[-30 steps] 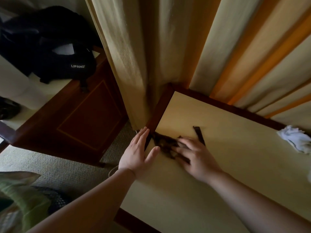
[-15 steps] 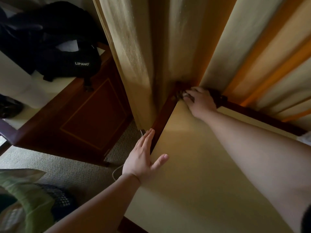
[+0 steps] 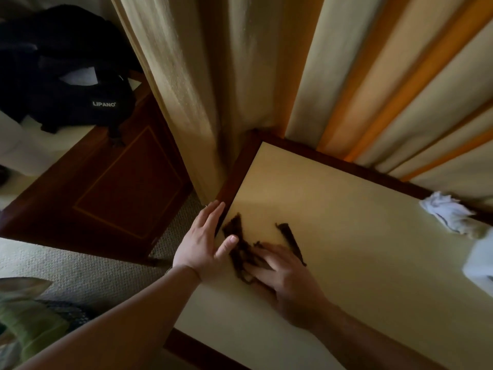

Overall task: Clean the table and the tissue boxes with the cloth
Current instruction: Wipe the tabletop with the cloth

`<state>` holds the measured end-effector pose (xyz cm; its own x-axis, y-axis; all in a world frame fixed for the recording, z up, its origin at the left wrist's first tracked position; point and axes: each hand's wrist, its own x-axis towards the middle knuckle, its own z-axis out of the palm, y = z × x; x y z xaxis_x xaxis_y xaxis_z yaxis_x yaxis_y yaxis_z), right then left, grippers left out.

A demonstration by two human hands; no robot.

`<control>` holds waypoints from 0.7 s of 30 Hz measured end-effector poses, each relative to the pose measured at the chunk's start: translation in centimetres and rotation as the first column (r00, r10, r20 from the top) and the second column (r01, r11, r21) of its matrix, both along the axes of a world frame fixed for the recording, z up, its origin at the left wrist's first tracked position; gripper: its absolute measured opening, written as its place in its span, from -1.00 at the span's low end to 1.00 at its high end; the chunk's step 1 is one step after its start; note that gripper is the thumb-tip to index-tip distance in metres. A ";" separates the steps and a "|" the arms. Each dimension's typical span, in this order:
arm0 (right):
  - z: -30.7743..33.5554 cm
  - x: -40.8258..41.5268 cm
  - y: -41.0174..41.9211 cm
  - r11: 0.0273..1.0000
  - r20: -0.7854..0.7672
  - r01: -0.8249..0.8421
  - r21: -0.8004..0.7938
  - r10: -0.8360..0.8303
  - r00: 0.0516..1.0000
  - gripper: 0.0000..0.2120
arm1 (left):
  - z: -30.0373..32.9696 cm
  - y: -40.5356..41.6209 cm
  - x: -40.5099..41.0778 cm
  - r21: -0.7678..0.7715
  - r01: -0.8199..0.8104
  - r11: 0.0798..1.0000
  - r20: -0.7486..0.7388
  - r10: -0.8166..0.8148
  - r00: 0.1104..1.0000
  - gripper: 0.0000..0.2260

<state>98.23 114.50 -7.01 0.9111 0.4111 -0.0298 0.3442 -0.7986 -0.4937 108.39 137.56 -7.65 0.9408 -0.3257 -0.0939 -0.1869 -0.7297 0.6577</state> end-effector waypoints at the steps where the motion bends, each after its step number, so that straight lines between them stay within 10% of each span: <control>1: 0.0 -1.2 -1.4 1.000 0.001 0.002 -0.006 -0.002 1.000 -0.62 | 0.1 -0.1 0.0 0.015 0.006 1.000 0.001 -0.006 1.000 -0.03; 13: 0.2 9.7 -12.5 0.830 0.101 0.545 -0.118 -0.536 0.838 -0.59 | 0.0 -0.9 0.2 0.108 0.014 0.994 0.046 -0.019 0.999 0.02; 21: 0.0 9.8 -2.3 0.943 0.056 0.332 0.000 -0.331 0.942 -0.63 | -0.2 -0.8 0.1 0.117 -0.001 0.993 0.066 -0.006 0.998 0.01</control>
